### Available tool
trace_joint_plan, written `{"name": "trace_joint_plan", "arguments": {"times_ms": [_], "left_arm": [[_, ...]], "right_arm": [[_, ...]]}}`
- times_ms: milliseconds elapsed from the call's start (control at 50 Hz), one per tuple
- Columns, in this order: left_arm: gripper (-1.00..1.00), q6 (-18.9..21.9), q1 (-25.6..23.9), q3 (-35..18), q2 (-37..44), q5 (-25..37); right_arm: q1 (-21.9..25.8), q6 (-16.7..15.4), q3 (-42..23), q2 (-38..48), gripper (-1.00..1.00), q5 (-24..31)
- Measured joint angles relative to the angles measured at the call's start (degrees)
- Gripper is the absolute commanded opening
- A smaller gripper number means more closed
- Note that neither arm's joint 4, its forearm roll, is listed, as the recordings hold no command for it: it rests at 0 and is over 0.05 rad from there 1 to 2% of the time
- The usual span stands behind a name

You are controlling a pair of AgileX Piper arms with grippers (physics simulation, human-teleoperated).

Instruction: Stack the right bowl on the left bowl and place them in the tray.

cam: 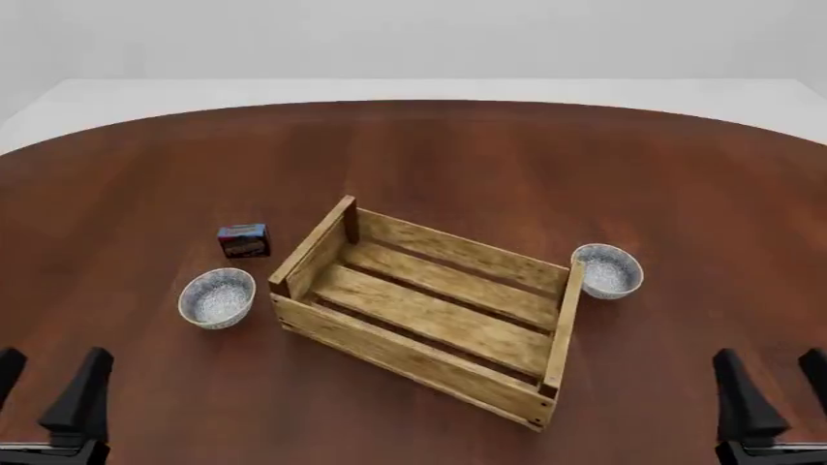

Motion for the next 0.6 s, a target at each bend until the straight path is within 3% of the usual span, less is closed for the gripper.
{"name": "trace_joint_plan", "arguments": {"times_ms": [280,600], "left_arm": [[1.0,0.3,-0.3,-0.5,0.3,-0.3],[1.0,0.2,-0.6,-2.1,0.5,0.3]], "right_arm": [[-0.6,-0.6,-1.0,7.2,1.0,-3.6],[-0.4,-0.1,-9.1,22.0,1.0,-4.0]]}}
